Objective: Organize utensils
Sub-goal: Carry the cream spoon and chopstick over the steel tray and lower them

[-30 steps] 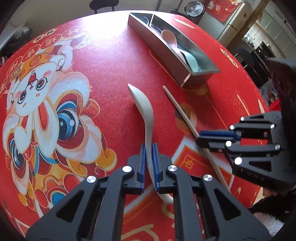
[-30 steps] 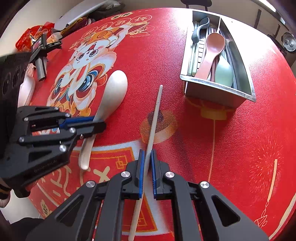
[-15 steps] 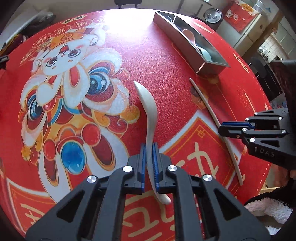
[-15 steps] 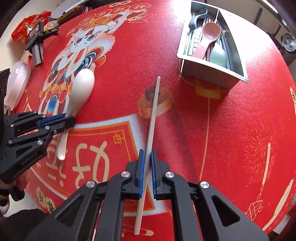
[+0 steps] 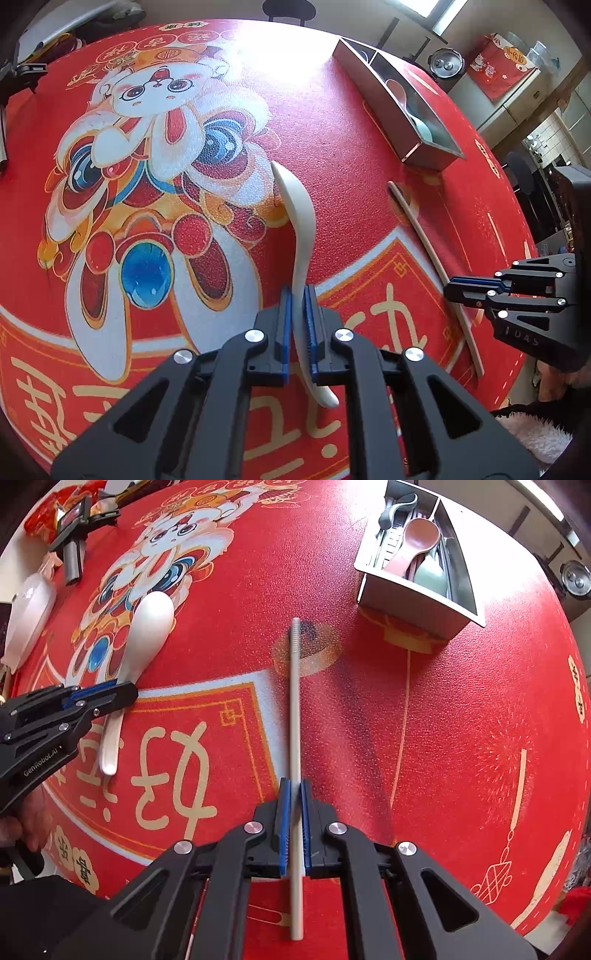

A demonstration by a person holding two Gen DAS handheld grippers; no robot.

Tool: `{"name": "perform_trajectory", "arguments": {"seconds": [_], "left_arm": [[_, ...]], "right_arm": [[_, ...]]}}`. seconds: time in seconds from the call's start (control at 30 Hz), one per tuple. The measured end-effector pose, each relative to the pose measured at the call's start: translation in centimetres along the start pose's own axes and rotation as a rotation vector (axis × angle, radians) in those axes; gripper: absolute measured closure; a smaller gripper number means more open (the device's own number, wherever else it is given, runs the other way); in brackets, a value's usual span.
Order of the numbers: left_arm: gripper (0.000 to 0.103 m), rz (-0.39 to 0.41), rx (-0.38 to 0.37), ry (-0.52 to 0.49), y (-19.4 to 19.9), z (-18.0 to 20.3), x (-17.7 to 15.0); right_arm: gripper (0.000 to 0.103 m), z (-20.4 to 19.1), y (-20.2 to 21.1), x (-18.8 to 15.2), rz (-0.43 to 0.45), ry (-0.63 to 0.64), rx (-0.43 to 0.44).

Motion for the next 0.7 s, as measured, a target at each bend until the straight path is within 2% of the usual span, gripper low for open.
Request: {"name": "perform_trajectory", "arguments": {"seconds": [0.17,0.33,0.7], "left_arm": [[0.092,-0.023,-0.004,0.008,0.4,-0.3,0.1],[0.092,-0.009,-0.008,0.015,1.5,-0.3,0.9],[0.092,0.016,-0.005,-0.013,3.1,1.5,2.9]], "right_arm": [[0.097,1.9,0.9,0.6,0.056,-0.113,0.069],[0.097,2.1,2.3,1.7,0.118,-0.119,0.098],[0.097,4.4,3.5,3.1,0.181,-0.207,0.152]]}}
Point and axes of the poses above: each gripper's, at about its wrist camera, not at the fingertips, and y roughly against the way its jaws point, z to its right, x to its top, the point moved 1 cm from there along -y, roughly the way its jaws point, and after that the axes turned 14 degrees about z, right-handed, at the moved point
